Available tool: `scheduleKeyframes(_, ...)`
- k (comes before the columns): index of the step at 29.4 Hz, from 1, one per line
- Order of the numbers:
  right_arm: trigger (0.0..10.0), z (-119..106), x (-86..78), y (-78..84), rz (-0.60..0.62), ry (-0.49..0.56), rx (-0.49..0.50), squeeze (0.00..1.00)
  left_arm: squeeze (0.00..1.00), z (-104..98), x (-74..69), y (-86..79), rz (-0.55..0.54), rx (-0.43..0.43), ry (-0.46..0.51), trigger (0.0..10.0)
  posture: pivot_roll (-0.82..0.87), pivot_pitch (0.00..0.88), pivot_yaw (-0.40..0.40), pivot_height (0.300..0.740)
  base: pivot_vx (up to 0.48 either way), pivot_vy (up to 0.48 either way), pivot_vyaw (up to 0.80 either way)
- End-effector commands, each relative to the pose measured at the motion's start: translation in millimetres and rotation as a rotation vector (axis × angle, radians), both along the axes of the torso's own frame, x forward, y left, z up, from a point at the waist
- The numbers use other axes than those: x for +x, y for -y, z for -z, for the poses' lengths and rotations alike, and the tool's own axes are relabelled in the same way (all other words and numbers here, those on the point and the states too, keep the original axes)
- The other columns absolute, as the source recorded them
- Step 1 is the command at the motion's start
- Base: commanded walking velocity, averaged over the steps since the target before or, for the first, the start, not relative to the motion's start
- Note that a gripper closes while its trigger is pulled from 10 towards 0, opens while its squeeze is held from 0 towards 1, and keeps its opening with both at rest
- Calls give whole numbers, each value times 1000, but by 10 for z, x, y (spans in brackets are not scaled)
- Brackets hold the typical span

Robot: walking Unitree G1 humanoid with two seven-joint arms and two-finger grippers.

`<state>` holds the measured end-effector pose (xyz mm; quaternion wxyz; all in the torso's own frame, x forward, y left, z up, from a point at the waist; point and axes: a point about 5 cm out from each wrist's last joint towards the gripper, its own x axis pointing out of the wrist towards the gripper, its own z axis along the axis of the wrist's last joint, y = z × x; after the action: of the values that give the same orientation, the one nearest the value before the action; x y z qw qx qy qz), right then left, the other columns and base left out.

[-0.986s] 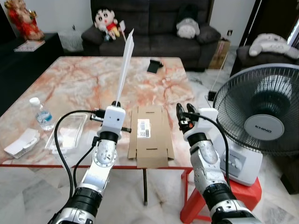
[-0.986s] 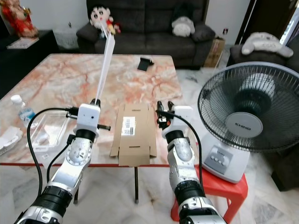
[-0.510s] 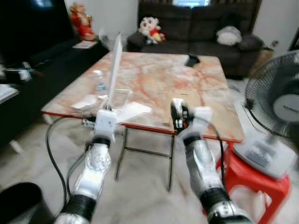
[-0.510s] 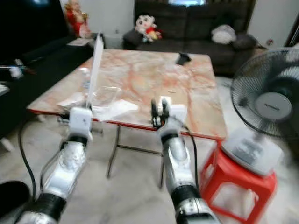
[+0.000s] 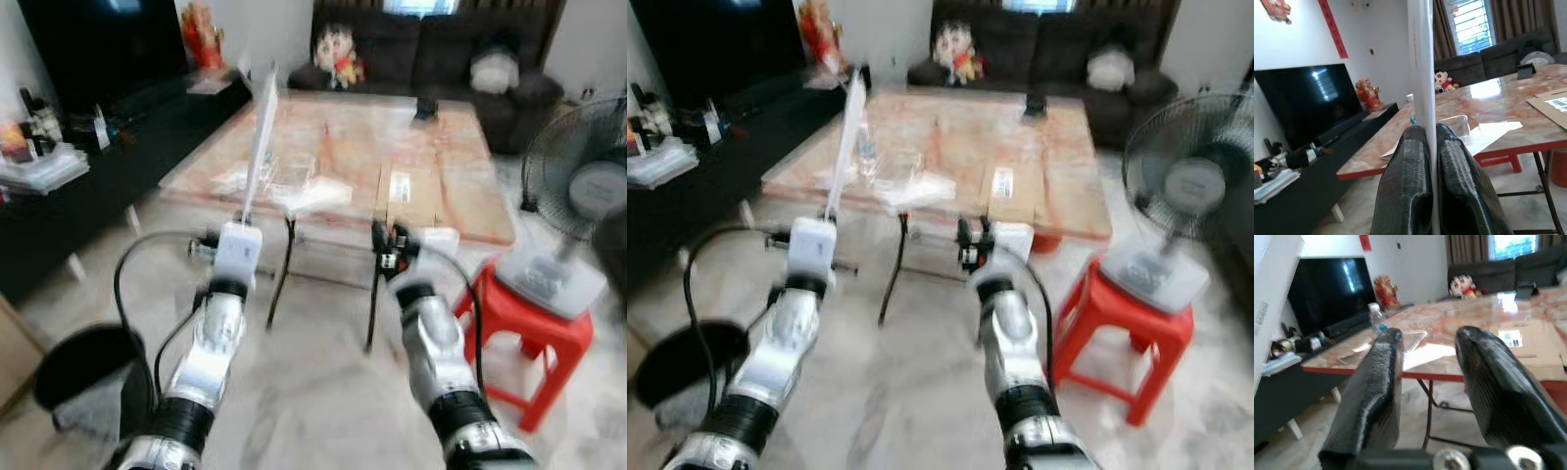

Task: Picking trash to rubbish bin

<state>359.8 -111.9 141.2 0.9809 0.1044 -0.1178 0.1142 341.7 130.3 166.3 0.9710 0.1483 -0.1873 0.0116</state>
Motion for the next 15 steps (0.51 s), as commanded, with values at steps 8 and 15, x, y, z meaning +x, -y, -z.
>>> scheduleKeyframes(8,10000,289,-21,286,56,-153,-57,0,0,476,-34,-88,33,-100,-245,10000,-41,0,-23,740,0,0,0)
scheduleKeyframes(15,10000,823,-231,732,172,-433,-55,0,0,1159,-281,-344,-16,-109,-527,10000,-42,0,-29,740,0,0,0)
